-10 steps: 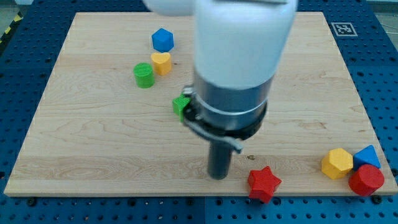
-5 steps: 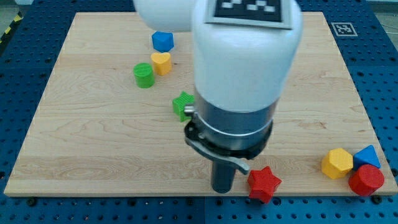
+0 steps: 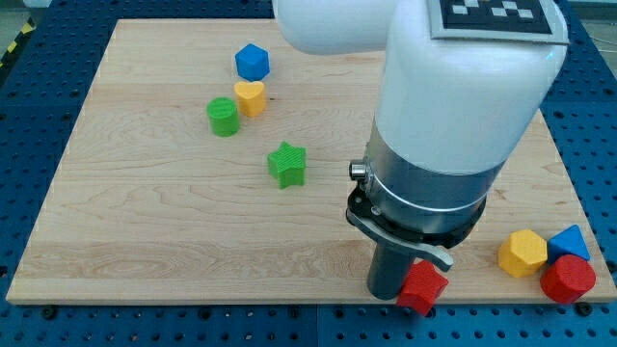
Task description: Move the red star to the bottom left of the yellow hexagon
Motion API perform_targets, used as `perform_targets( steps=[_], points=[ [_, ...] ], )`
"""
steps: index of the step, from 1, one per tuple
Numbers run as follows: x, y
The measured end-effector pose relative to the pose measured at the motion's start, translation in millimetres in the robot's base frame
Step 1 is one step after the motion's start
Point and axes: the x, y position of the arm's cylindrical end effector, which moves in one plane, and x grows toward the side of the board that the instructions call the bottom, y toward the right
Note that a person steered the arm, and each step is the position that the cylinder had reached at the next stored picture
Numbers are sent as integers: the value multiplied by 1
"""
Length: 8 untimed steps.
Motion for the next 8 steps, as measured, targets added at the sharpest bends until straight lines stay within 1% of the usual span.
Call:
perform_targets(
  steps=[2,5,7,8],
  points=[
    [0,0],
    [0,42],
    [0,48],
    [0,64]
  ],
)
